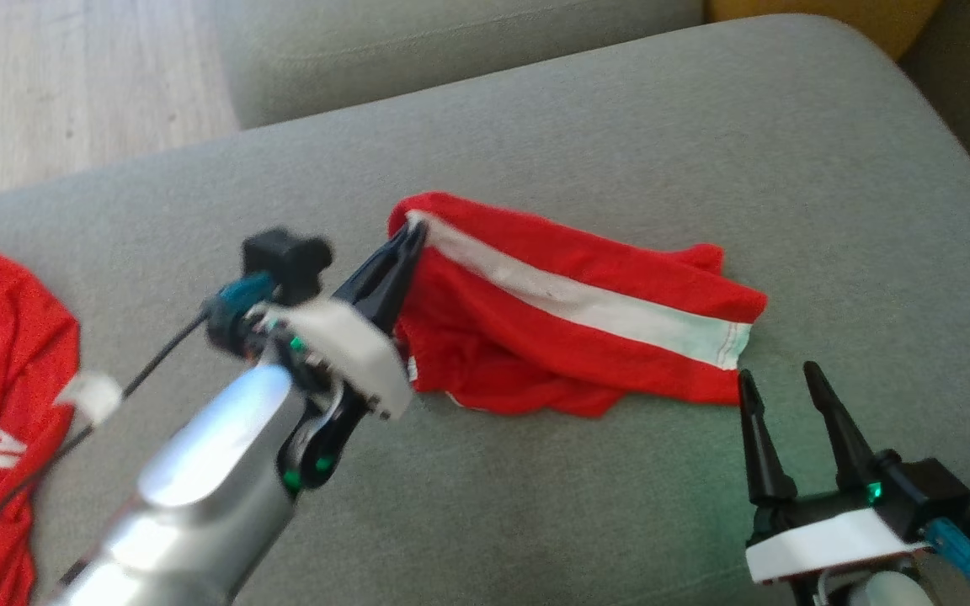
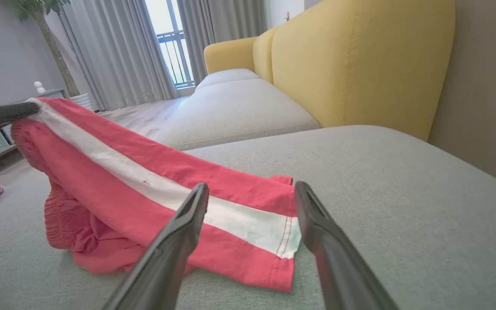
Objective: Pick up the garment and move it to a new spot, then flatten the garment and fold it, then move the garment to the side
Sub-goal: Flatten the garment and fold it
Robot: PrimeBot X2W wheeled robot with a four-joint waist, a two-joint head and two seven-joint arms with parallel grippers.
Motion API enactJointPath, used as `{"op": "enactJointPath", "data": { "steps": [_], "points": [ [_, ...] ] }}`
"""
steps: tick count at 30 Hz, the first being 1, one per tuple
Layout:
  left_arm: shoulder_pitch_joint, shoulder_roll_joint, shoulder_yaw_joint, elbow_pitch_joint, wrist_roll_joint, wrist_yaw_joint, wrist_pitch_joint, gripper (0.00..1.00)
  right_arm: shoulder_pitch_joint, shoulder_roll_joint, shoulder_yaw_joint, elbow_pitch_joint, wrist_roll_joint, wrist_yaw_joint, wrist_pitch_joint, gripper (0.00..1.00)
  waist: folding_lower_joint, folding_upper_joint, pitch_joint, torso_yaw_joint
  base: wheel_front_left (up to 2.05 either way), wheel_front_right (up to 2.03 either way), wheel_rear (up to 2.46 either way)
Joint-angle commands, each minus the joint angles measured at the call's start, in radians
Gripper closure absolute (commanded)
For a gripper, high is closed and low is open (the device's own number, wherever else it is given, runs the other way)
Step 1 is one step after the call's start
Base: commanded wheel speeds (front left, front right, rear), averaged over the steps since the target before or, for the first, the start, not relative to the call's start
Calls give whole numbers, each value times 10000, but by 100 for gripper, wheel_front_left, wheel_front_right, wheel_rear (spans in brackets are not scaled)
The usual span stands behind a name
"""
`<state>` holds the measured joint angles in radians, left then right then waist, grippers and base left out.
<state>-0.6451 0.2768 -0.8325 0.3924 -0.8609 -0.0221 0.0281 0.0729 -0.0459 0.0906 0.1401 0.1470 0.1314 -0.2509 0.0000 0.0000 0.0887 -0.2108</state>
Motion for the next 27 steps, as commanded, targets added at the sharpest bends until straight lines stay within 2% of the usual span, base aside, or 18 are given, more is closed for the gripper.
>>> {"op": "enactJointPath", "data": {
  "steps": [1,3,7,14,19,27],
  "points": [
    [-358,414,486,-513,101,51,-375,100,-295,-43,102,-206,91,-7,-109,0,0,0,204,220,0,0,0],
    [129,648,566,-783,71,6,-796,100,-357,-43,36,141,445,-7,-109,0,0,0,304,346,0,0,0],
    [961,1041,771,-1213,16,222,-1377,100,-772,-43,286,1014,1134,-7,-109,0,0,0,474,531,0,0,0],
    [1646,1541,958,-1653,-63,515,-1618,100,-1888,-285,1210,2822,2063,-7,-109,0,0,0,650,744,0,0,0],
    [1721,1707,1030,-1834,-57,649,-1639,100,-2585,-342,915,3746,1809,-7,-109,0,0,0,713,872,0,0,0],
    [1809,1811,998,-1898,-52,703,-1620,100,-2994,-195,954,4163,1369,-7,-109,0,0,0,752,1043,0,0,0]
  ]
}}
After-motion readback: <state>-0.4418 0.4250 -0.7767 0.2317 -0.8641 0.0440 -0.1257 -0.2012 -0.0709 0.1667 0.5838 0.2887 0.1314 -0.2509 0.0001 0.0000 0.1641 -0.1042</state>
